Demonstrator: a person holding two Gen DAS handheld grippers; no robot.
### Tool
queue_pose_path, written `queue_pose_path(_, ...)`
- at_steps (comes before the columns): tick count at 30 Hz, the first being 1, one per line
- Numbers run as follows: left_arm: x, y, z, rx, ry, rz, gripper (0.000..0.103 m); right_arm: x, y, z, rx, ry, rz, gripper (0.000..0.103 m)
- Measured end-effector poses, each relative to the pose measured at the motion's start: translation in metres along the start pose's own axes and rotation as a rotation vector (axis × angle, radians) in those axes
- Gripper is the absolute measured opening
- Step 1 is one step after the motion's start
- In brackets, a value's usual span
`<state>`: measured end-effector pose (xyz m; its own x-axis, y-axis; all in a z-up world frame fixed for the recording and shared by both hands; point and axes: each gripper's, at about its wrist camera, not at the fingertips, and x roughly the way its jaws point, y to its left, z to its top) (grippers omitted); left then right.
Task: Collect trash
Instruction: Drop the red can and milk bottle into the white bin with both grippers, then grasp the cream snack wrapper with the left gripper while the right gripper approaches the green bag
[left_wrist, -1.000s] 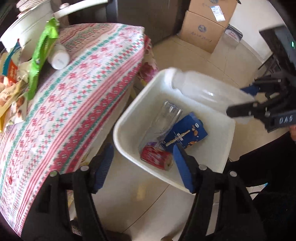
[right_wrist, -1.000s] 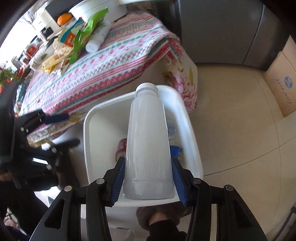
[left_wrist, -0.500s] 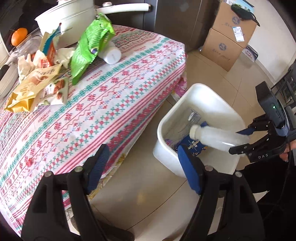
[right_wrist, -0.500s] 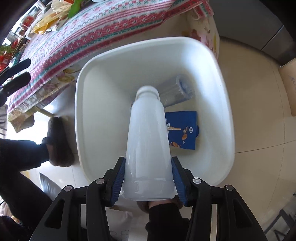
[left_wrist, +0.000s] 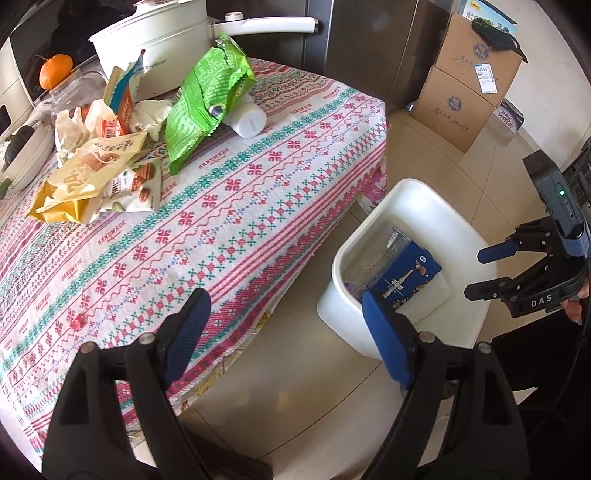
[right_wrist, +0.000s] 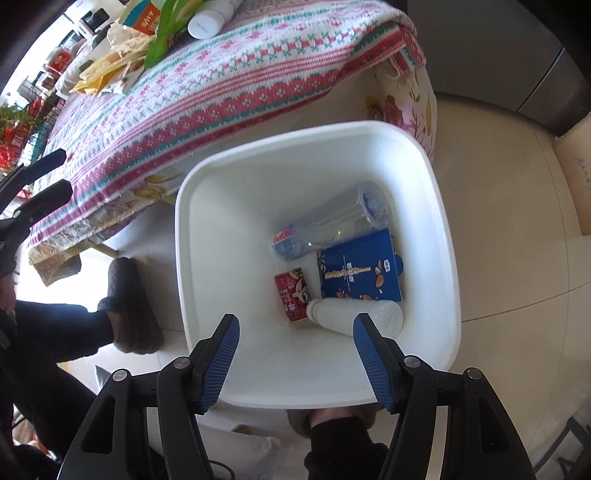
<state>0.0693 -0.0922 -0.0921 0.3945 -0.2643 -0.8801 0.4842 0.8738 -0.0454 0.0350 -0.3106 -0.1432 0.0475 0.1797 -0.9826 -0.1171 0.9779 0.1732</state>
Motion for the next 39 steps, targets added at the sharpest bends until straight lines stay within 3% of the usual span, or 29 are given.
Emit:
queue_pose_path(8, -0.012, 0.038, 0.009, -0.082, -0.028, 0.043, 0.085, -0.033, 0.007, 0.026, -0.011, -0.093, -0.037, 0.073)
queue_pose_path(15, -0.026, 0.097, 0.021, -0.224, -0.067, 0.087, 0.086, -0.055, 0.020, 0.058, -0.006, -0.169, -0.058, 0.075)
queue_pose_path(24, -0.026, 0.171, 0.040, -0.427, -0.112, 0.043, 0.086, -0.079, 0.041, 0.099, 0.003, -0.268, -0.077, 0.075)
queue_pose_path(31, 0.003, 0.203, 0.046, -0.589, -0.103, -0.006, 0.084, -0.081, 0.061, 0.128, 0.014, -0.308, -0.068, 0.076)
queue_pose_path(34, 0.016, 0.210, 0.051, -0.645, -0.107, -0.039, 0.079, -0.079, 0.072, 0.139, -0.008, -0.311, -0.096, 0.076)
queue_pose_path(37, 0.027, 0.214, 0.056, -0.682, -0.109, -0.052, 0.067, -0.076, 0.080, 0.147, -0.022, -0.311, -0.107, 0.076)
queue_pose_path(39, 0.034, 0.217, 0.057, -0.713, -0.108, -0.067, 0.050, -0.074, 0.083, 0.151, -0.023, -0.311, -0.100, 0.076)
